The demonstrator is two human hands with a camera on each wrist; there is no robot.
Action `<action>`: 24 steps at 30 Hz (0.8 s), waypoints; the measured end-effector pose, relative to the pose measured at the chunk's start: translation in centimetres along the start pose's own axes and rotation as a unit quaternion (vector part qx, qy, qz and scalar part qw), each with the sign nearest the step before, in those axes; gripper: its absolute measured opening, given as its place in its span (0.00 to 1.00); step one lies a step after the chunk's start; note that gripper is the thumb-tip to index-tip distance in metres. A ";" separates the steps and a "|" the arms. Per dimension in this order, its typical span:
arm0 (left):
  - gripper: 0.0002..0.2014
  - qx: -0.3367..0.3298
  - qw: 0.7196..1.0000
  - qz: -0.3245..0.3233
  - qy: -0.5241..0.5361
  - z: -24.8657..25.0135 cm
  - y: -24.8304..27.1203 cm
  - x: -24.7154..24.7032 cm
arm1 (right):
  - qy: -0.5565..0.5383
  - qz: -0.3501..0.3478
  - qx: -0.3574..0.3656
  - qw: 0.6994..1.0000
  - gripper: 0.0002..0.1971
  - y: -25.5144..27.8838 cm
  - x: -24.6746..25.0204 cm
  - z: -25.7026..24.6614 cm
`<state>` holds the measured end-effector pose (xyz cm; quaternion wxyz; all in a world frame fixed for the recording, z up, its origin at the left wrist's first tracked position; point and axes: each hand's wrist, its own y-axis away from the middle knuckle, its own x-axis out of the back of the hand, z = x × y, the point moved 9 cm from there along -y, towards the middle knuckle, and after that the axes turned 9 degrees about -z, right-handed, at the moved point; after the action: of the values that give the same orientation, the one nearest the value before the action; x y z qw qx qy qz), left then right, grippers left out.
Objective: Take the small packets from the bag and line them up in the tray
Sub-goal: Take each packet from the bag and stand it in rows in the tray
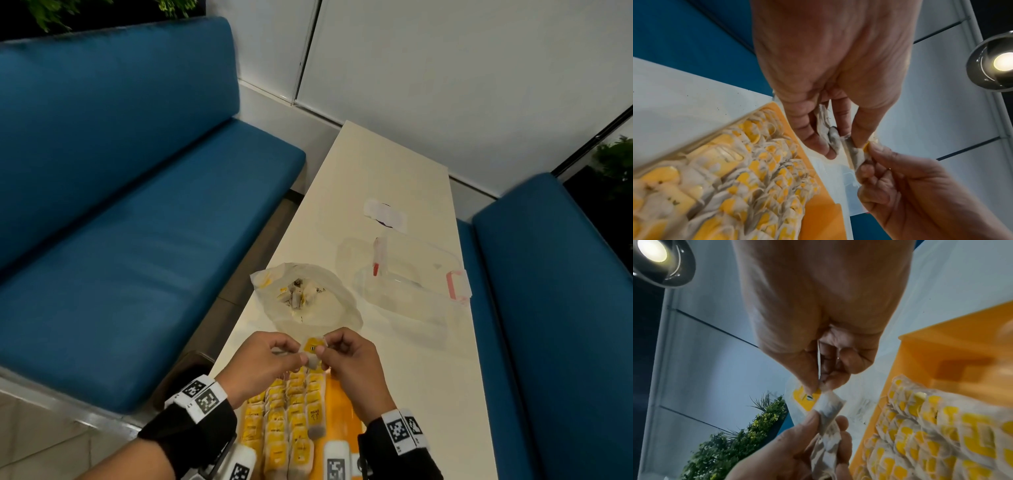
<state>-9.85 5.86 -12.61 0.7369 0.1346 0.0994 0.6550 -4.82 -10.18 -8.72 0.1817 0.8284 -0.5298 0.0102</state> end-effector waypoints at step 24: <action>0.10 0.087 0.995 0.036 0.031 -3.8 -0.9 1.1 | 0.436 -0.167 -0.259 0.846 0.07 3.3 -1.8 9.1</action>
<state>-10.15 7.08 -16.46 0.6950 0.1807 0.1740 0.6739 -10.09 -12.71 -16.65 0.6007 0.7376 -0.2331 0.2020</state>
